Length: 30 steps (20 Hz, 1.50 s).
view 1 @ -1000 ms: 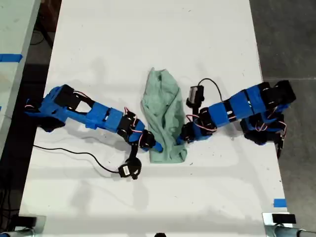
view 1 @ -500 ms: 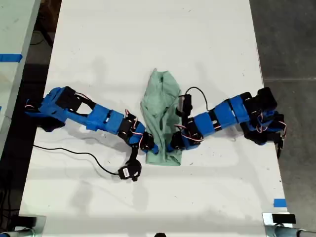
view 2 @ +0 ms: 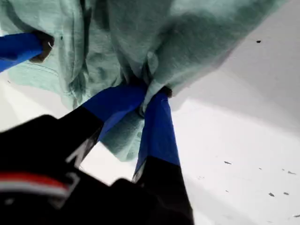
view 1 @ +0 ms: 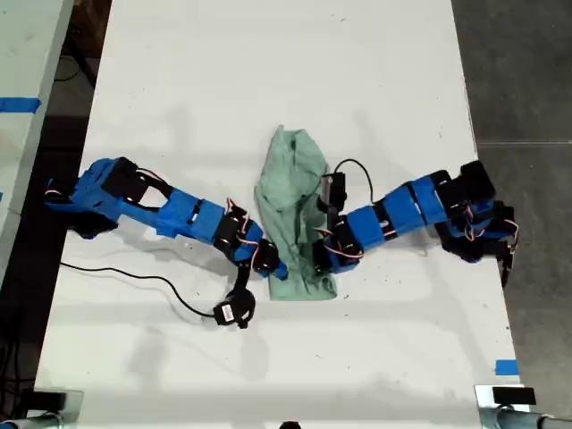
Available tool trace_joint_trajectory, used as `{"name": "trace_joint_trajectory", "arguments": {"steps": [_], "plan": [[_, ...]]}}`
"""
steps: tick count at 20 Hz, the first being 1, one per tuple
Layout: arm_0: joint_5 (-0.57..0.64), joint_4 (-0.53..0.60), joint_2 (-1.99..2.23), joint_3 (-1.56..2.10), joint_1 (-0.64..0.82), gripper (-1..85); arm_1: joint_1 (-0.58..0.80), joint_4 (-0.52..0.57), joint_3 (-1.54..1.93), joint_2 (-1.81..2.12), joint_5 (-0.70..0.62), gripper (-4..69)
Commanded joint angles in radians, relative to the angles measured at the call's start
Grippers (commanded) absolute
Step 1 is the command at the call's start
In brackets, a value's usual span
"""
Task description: Fold t shirt
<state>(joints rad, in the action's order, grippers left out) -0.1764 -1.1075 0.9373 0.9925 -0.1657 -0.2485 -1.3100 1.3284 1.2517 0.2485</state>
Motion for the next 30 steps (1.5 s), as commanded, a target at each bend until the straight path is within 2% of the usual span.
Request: {"name": "trace_joint_trajectory", "arguments": {"steps": [1,5,9,10,11,16,21,25,30], "plan": [[-0.061,-0.040,0.012,-0.025,0.003,19.2,-0.025,-0.037,-0.060,-0.026,-0.008,1.9],[-0.057,-0.043,0.021,-0.040,0.009,19.8,-0.025,-0.048,-0.089,-0.041,-0.009,1.9],[0.023,-0.026,-0.077,-0.064,0.026,7.3,-0.032,-0.060,-0.126,-0.041,-0.011,1.9],[0.040,-0.023,-0.083,-0.064,0.026,0.8,-0.037,-0.060,-0.140,-0.043,-0.011,1.9],[0.043,-0.025,-0.083,-0.064,0.021,-0.3,-0.040,-0.060,-0.152,-0.048,-0.011,1.9],[0.034,-0.109,-0.002,-0.063,0.009,-0.4,-0.046,-0.067,-0.181,-0.057,-0.003,1.8],[0.028,-0.166,0.183,-0.060,0.002,-0.4,-0.054,-0.186,-0.345,0.018,-0.008,1.8],[0.038,-0.241,0.295,-0.055,0.091,-0.4,0.061,-0.209,-0.302,0.183,-0.075,1.7],[0.089,-0.284,0.430,-0.034,0.339,-0.3,0.360,-0.213,-0.267,0.321,-0.212,1.7]]}}
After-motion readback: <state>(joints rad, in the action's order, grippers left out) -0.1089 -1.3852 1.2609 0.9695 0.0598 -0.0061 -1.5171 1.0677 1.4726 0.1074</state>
